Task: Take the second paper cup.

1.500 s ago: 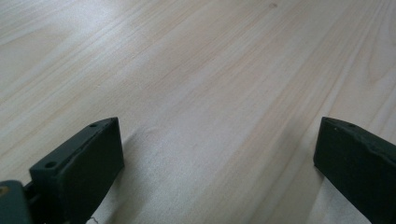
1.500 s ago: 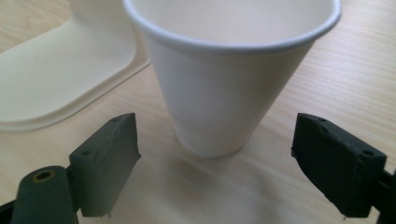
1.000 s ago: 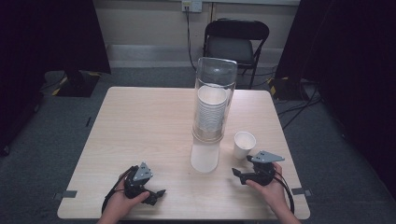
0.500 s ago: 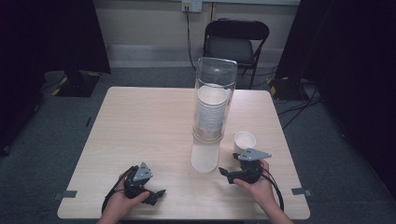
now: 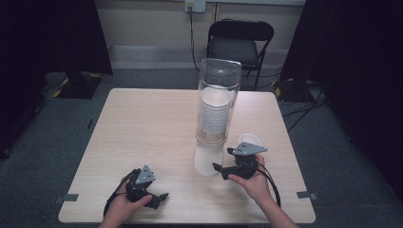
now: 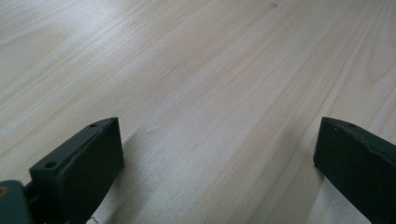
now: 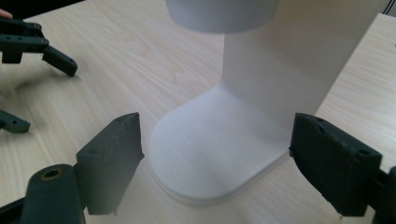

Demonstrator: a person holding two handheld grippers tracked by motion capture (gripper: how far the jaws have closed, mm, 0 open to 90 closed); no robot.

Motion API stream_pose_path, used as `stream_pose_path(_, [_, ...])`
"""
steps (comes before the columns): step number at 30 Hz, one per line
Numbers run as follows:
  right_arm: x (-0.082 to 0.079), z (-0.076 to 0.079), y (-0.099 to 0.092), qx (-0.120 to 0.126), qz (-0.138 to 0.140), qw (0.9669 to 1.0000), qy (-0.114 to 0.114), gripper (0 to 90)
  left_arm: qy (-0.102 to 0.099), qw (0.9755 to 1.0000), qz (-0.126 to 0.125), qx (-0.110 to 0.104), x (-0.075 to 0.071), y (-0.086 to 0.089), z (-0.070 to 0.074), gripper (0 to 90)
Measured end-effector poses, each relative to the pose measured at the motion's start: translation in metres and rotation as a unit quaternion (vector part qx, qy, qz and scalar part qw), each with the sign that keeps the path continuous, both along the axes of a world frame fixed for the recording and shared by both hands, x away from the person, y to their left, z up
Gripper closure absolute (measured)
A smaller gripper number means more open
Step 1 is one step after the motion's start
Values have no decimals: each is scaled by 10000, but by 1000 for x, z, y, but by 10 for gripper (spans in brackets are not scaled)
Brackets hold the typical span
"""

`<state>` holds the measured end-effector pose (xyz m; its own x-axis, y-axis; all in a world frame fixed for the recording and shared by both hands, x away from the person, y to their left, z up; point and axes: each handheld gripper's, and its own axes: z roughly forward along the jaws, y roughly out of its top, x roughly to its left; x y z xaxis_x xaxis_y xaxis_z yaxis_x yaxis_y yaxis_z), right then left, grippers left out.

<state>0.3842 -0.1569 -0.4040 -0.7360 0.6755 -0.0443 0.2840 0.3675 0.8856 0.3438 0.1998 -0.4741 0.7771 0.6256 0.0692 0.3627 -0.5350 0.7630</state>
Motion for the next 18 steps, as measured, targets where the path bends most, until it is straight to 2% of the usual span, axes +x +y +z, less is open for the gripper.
stream_pose_path(4, [4,6,7,124,37,9999,-21,166,-4,10000,-3,-2,0,0,0,9])
stream_pose_path(10, [7,13,12,129,22,9998,-127,166,0,10000,-2,-2,0,0,0,9])
stream_pose_path(16, [13,17,18,275,15,9993,-248,170,-2,10000,-1,-4,0,0,0,9])
stream_pose_path(18, [16,19,20,428,-47,9987,-266,176,-2,10000,-2,-3,0,0,0,9])
